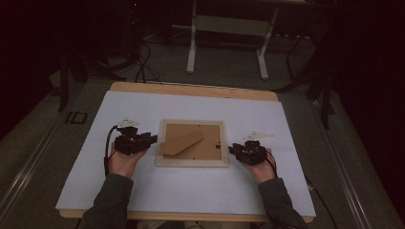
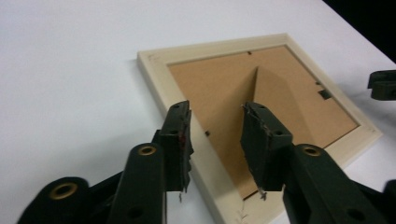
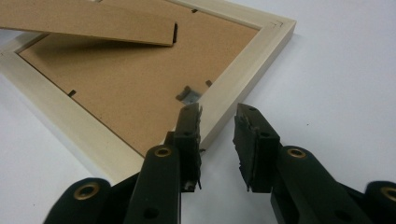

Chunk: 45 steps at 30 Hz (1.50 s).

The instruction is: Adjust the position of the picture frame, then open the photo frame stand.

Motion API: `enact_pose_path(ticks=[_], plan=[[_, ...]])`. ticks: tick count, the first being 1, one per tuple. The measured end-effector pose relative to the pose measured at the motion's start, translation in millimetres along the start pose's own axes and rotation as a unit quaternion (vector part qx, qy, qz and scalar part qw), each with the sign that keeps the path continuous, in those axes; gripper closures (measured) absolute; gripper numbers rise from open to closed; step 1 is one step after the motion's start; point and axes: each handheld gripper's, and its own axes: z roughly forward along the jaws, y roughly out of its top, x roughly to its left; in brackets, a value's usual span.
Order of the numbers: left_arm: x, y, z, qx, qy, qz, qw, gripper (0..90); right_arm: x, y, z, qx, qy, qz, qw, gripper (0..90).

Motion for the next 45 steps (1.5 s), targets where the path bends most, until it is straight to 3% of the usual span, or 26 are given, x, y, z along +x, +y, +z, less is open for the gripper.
enact_pose_path(ticks=[15,22,27,31,40,45], plan=[[-18.2,24.4,28.3,0.035,-0.042,0.031,0.998,56.6,4.1,4.5,4.0,0.005,-0.005,-0.016,0.9998,69.0],[-18.8,24.4,40.0,0.047,-0.059,0.03,0.9967,57.3,4.3,6.9,6.0,0.001,-0.006,-0.017,0.9998,66.1],[-16.5,23.7,46.1,0.065,-0.068,0.022,0.9953,51.5,3.1,9.4,9.4,-0.001,-0.009,-0.015,0.9998,64.0],[-11.6,19.5,53.9,0.084,-0.084,-0.004,0.9929,48.8,5.1,11.1,12.4,-0.003,-0.007,-0.013,0.9999,63.0],[-7.1,12.3,63.5,0.104,-0.105,-0.03,0.9886,41.8,6.6,11.1,15.9,-0.003,-0.004,-0.012,0.9999,61.6],[-6.3,11.8,70.8,0.128,-0.134,-0.044,0.9817,44.3,6.1,9.9,16.4,-0.001,-0.003,-0.009,1.0,60.9]])
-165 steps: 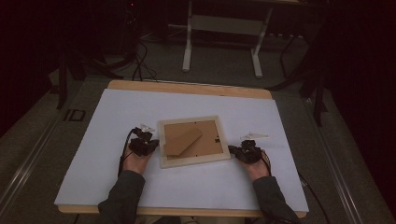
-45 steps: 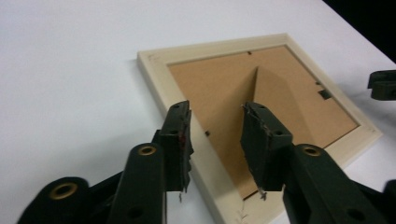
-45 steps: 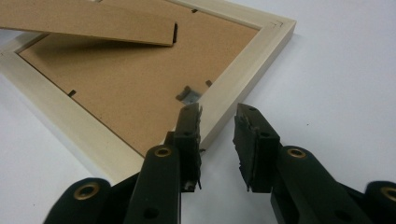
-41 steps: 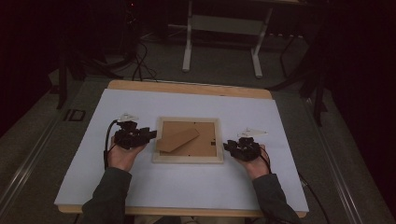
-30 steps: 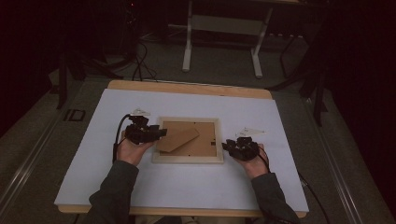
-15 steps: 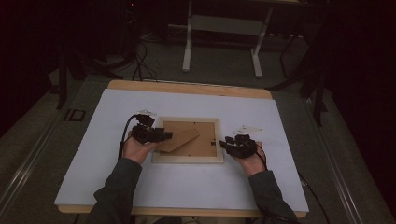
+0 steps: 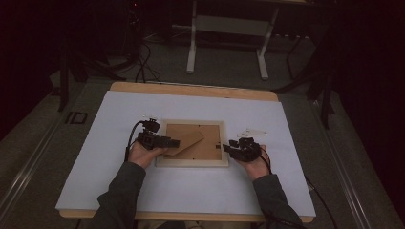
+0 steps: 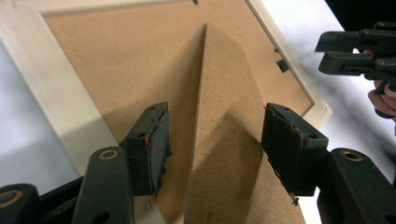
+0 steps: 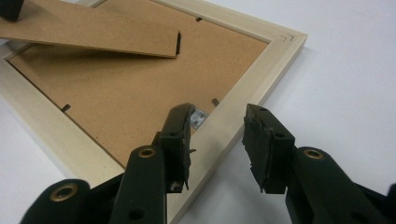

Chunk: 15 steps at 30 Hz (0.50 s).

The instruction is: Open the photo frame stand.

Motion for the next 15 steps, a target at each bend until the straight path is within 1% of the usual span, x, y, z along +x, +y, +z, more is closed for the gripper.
enact_pose_path(ticks=[2,6,9,11,12,15], plan=[[0.8,0.8,2.4,0.005,-0.013,-0.008,0.9999,46.5,-0.3,-0.3,0.0,0.0,0.0,0.0,1.0,60.8],[0.6,2.7,6.0,0.011,-0.032,-0.012,0.9994,51.9,-0.7,-1.4,0.0,0.001,0.0,0.001,1.0,60.6],[-2.1,5.7,6.2,0.009,-0.031,-0.012,0.9994,53.7,-1.2,-2.3,-0.1,0.0,0.001,0.001,1.0,60.4],[-2.9,8.3,4.0,0.008,-0.034,-0.013,0.9993,55.6,-1.3,-2.5,-0.3,0.001,0.001,0.001,1.0,60.3],[-3.4,9.5,3.3,0.006,-0.035,-0.015,0.9993,56.3,-1.5,-2.6,-0.2,0.001,0.001,0.001,1.0,60.3],[-4.6,13.7,2.1,0.011,-0.036,-0.023,0.999,57.7,-1.3,-2.7,0.3,0.0,0.002,0.001,1.0,60.2]])
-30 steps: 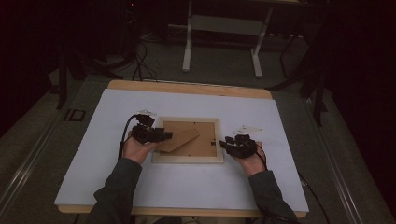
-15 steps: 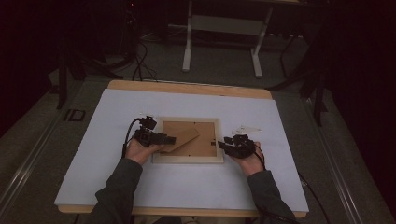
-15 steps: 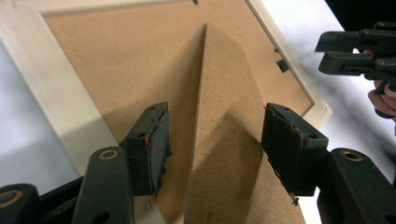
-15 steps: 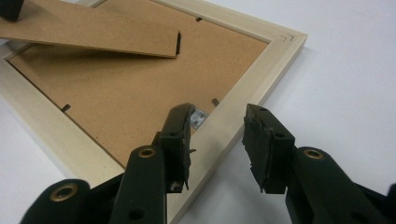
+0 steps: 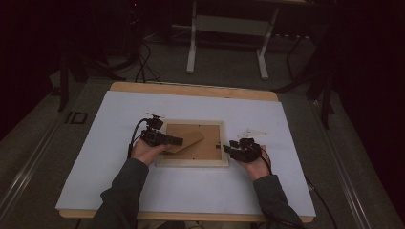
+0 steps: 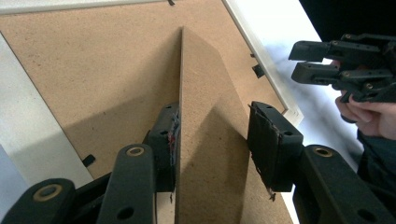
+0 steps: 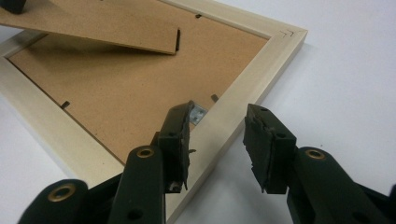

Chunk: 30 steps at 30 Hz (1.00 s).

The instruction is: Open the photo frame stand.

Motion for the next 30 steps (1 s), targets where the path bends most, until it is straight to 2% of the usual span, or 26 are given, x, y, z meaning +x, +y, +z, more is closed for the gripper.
enact_pose_path(ticks=[5,10,16,21,30], plan=[[-0.1,4.1,0.2,0.005,-0.006,-0.015,0.9998,57.5,1.9,0.6,1.6,0.002,0.002,-0.001,1.0,60.3],[5.5,-0.9,4.9,0.021,-0.009,-0.028,0.9993,55.1,3.6,1.5,1.9,0.001,0.005,-0.003,1.0,60.2],[15.8,-8.0,10.7,0.045,-0.046,-0.056,0.9964,52.0,4.7,0.4,3.1,0.007,0.005,-0.007,0.9999,60.0],[13.9,-5.3,8.2,0.034,-0.053,-0.048,0.9968,55.6,5.6,0.0,5.1,0.008,0.006,-0.007,0.9999,59.8],[7.1,-2.4,4.9,0.022,-0.049,-0.043,0.9976,59.7,5.1,0.6,6.3,0.008,0.005,-0.003,1.0,59.1]])
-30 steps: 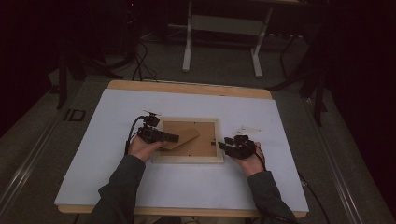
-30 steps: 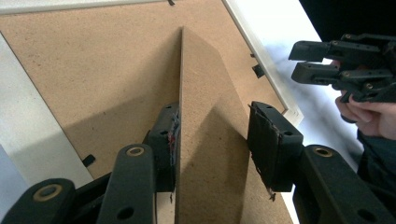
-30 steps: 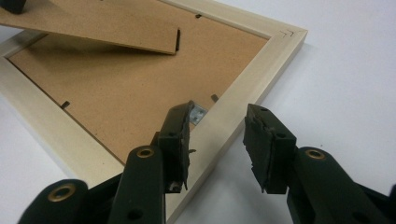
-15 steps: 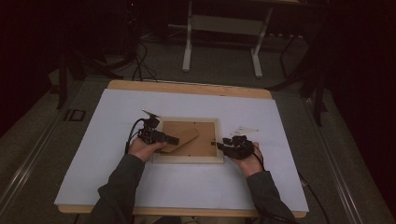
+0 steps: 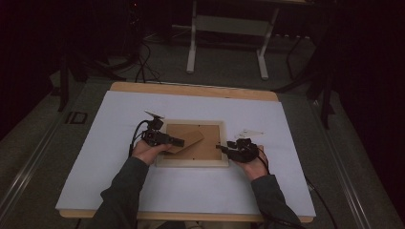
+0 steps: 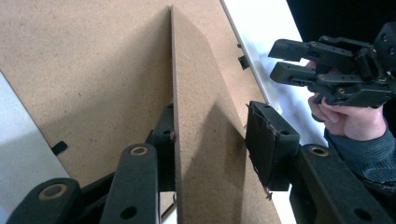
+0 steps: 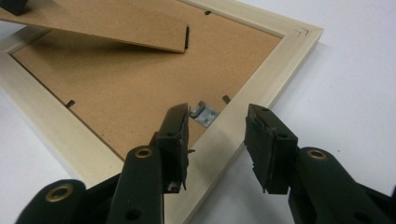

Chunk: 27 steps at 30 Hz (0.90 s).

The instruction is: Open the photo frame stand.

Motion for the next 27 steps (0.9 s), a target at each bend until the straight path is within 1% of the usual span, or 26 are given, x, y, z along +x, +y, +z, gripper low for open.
enact_pose_path(ticks=[4,11,14,16,20,27], plan=[[-2.7,-0.8,-1.4,-0.002,-0.002,0.007,1.0,60.7,-0.8,-0.6,1.3,0.002,0.0,0.001,1.0,58.9],[-5.1,-1.5,-1.7,-0.002,0.005,0.019,0.9998,60.6,-1.6,0.5,4.0,0.002,-0.001,0.007,1.0,58.4],[-7.8,-2.8,-2.4,-0.003,0.01,0.026,0.9996,60.6,-2.0,1.8,6.3,0.001,-0.006,0.01,0.9999,56.8],[-8.8,-3.5,-2.9,-0.003,0.01,0.028,0.9996,60.6,-2.6,2.7,7.4,-0.001,-0.007,0.012,0.9999,56.1],[-10.5,-5.2,-3.7,-0.006,0.01,0.036,0.9993,60.6,-4.0,4.3,10.4,0.001,-0.011,0.017,0.9998,54.5],[-17.8,-8.0,-6.6,-0.013,0.016,0.063,0.9978,60.6,-8.5,6.7,15.6,0.0,-0.016,0.033,0.9993,51.8]])
